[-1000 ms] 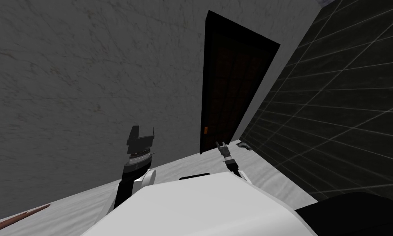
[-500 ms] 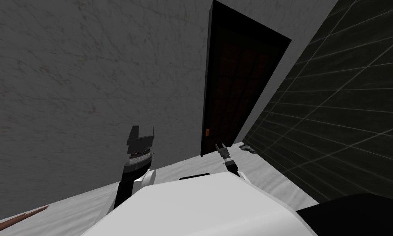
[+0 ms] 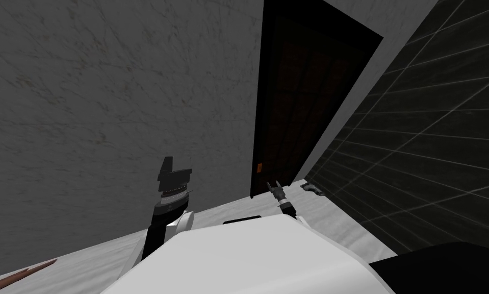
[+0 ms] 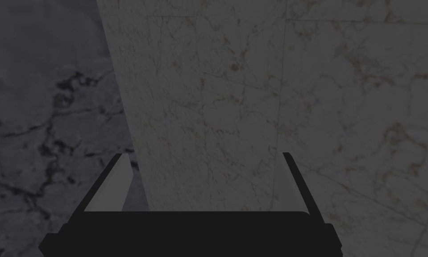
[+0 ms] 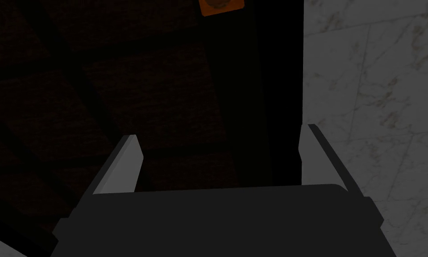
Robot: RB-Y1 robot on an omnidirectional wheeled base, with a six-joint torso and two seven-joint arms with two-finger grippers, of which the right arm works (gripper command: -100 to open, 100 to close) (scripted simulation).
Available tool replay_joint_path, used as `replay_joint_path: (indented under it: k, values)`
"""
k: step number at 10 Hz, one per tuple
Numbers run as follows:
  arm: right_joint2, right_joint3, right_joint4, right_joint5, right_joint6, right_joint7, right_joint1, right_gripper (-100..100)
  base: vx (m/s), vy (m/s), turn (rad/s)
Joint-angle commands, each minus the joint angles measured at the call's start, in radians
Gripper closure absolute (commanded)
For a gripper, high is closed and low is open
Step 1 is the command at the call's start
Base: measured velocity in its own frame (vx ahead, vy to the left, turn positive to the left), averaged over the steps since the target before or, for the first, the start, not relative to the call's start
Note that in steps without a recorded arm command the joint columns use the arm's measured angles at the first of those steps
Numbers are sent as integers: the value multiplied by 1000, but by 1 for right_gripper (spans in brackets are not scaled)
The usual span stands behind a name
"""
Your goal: Pull the door open
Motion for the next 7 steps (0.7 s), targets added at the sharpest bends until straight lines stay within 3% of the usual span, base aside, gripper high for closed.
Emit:
replay_joint_path:
  k: [1,7]
  values:
    - [-3,-4,35,10,-12,22,-13,-100,80,-2,20]
    - [-8,-17,137,52,-45,101,-43,-100,84,-13,26]
